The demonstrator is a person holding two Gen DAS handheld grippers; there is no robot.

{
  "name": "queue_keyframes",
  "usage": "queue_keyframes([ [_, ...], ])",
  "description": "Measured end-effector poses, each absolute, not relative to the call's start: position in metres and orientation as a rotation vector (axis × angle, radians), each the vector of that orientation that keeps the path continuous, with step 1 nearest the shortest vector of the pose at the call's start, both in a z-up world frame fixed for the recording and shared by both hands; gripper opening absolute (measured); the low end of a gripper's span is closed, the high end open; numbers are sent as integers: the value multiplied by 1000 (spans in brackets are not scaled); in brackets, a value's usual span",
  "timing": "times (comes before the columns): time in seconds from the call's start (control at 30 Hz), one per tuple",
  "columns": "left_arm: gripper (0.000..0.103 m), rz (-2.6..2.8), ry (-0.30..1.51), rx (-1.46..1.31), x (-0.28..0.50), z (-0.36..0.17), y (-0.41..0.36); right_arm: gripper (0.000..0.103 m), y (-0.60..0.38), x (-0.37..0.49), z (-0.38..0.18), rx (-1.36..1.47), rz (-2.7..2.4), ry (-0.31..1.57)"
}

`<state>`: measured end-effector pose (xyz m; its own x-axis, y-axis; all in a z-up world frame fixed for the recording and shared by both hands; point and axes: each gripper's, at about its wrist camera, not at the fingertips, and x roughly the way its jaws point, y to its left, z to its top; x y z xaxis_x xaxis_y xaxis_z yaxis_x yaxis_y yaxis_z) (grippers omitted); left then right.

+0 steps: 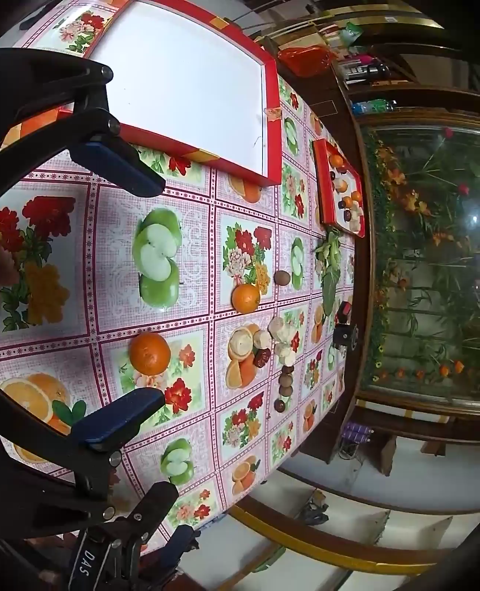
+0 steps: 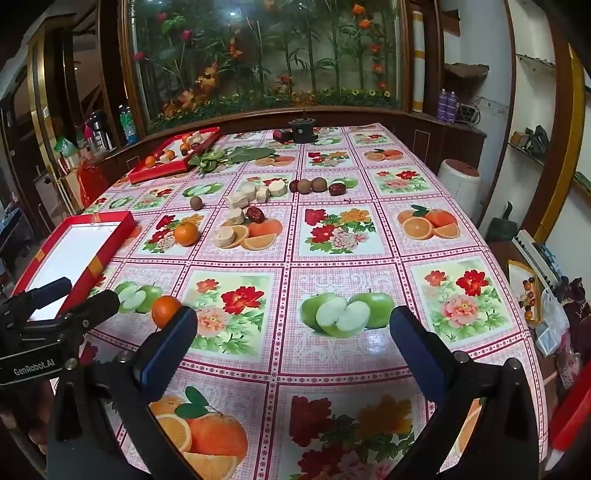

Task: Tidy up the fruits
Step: 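Move both open tools toward the two oranges on the tablecloth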

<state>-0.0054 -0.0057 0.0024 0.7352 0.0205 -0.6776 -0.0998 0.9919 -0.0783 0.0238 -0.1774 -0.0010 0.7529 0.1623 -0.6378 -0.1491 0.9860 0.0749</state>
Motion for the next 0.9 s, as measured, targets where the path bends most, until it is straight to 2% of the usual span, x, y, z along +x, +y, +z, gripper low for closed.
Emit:
queue_keyframes([
  [0.9,102,69,714,-152,-9,13,12,103,-171,14,2,43,206,689],
])
